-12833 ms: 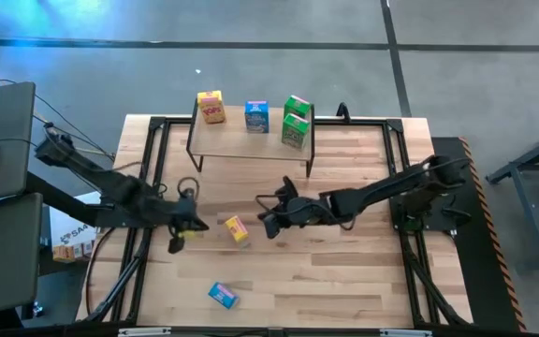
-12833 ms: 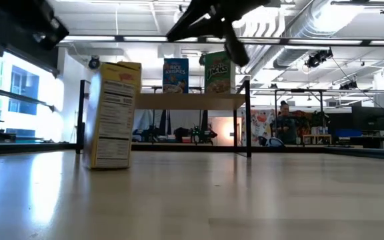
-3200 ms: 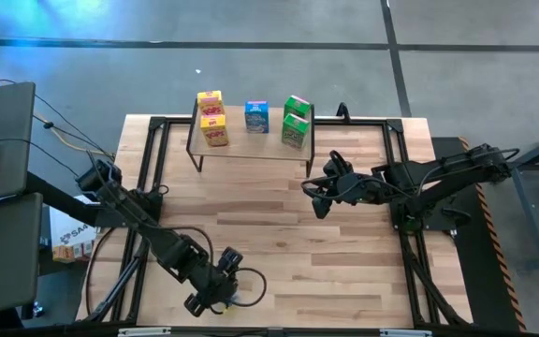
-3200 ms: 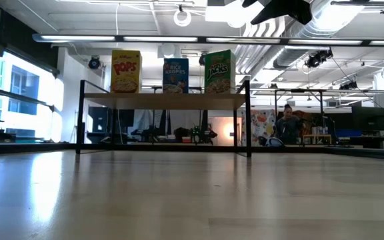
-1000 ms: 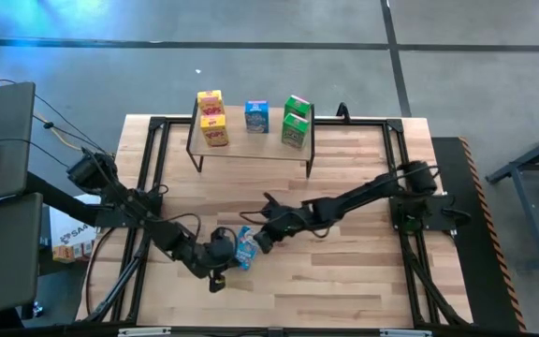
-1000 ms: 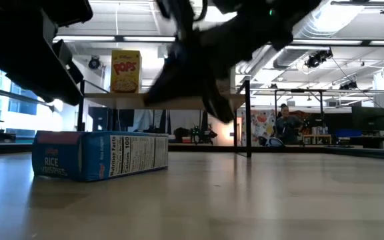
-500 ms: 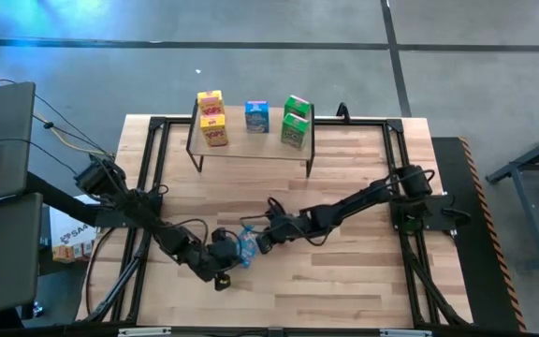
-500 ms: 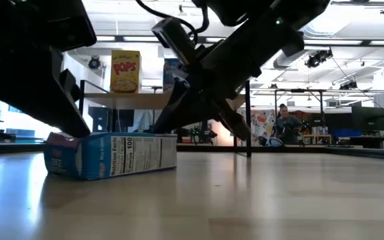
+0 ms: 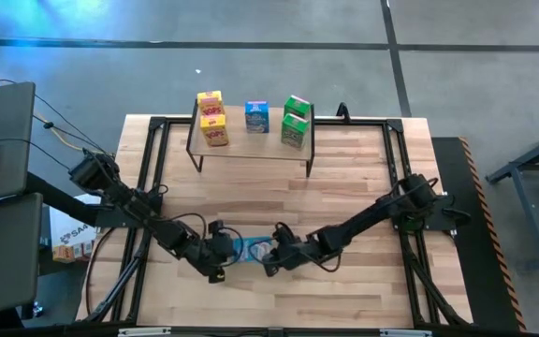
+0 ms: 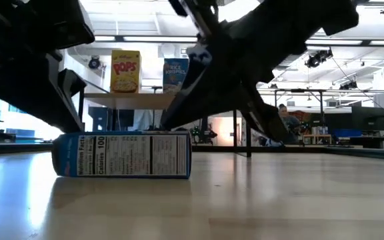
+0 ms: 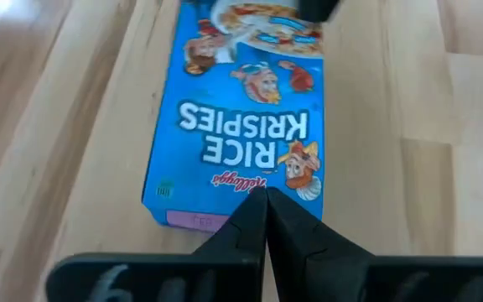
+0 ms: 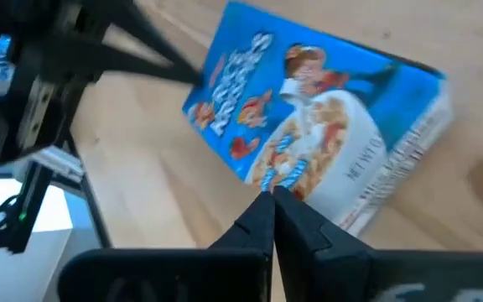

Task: Stack cereal on shelf
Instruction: Put the blue cereal box on the shelf aligned with the other blue cereal box

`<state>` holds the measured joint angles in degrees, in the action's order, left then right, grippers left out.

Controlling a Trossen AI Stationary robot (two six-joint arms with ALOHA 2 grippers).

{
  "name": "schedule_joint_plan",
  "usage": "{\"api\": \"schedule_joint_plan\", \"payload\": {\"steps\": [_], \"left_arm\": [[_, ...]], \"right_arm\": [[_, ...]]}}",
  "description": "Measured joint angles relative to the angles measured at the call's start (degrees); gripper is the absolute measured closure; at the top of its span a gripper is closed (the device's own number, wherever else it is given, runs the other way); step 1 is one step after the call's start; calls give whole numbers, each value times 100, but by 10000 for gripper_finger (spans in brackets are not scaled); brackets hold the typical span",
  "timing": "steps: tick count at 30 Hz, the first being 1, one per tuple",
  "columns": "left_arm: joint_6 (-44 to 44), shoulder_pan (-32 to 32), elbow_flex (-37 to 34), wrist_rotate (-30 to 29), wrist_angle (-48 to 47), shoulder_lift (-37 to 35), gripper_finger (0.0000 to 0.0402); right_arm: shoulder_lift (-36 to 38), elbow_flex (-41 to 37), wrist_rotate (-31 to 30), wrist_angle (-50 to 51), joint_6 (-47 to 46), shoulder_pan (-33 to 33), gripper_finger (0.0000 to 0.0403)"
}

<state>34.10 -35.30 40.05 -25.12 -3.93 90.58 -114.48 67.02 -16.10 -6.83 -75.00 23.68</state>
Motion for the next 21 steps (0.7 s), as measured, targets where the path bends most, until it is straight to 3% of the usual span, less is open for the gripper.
{"api": "schedule_joint_plan", "payload": {"steps": [9,15,18,21], "left_arm": [[-282,64,-4,138,-640,-772,401],[626,-52,-25,-429,-2126,-1186,401],[960,-106,-276,-496,-1953,-1203,401],[1135,-150,-665,-358,-1046,-1163,401]], "right_arm": [[551,9,-107,526,450,-46,403],[612,2,-58,1429,156,-54,403],[549,-2,0,1388,151,-54,403],[544,0,-27,1145,197,-60,403]]}}
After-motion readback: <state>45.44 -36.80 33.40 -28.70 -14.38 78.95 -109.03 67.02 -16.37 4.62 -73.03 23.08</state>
